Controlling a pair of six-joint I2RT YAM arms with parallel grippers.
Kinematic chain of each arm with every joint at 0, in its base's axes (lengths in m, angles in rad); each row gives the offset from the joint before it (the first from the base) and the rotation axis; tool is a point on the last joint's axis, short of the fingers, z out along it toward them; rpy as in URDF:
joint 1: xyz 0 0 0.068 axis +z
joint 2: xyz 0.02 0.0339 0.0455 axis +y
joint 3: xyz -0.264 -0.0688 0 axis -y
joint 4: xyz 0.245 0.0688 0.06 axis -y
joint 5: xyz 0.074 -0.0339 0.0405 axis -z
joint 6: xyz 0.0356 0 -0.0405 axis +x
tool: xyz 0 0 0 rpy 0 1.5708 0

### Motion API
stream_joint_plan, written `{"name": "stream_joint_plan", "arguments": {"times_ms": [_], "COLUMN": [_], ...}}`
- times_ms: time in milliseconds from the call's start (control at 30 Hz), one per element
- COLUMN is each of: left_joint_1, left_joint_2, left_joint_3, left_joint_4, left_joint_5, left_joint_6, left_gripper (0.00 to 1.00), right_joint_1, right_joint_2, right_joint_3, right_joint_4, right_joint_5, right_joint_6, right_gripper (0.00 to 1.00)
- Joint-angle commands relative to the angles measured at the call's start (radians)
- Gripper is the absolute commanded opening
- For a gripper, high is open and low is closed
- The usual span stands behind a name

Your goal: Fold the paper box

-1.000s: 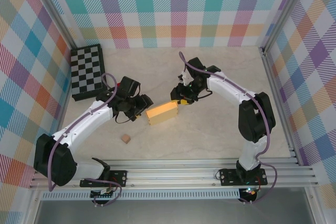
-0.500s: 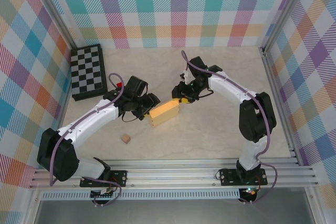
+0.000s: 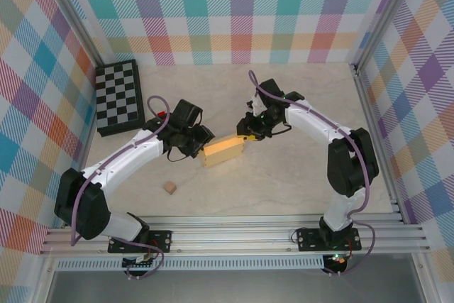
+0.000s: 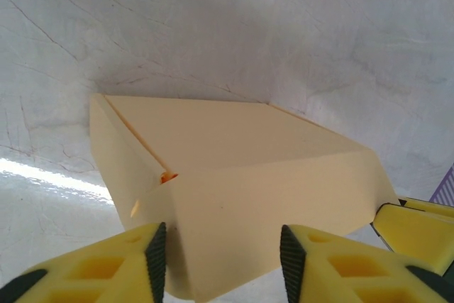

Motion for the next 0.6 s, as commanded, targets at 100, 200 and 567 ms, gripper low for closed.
{"name": "stream_joint_plan", "arguments": {"times_ms": [100, 200, 567], "left_joint_1": [-0.018, -0.018, -0.033], "left_joint_2": [0.008, 0.004, -0.029], "left_joint_3": [0.046, 0.063, 0.115], "left_joint_4": [0.144, 0.124, 0.173], "left_joint_5": [0.086, 0.069, 0.006], "left_joint_6": [-0.019, 0.000, 0.167], "left_gripper": [0.41, 0.41, 0.28], "right_joint_1": [0.041, 0.052, 0.124], "right_joint_2": [-0.003, -0.008, -0.124], "right_joint_3": [-0.004, 0.031, 0.055], "right_joint_4": [-0.032, -0.059, 0.031], "right_joint_5": [-0.096, -0.083, 0.006], "right_joint_6": [-0.018, -0.029, -0.048], "right_gripper": [0.31, 0.30, 0.24]}}
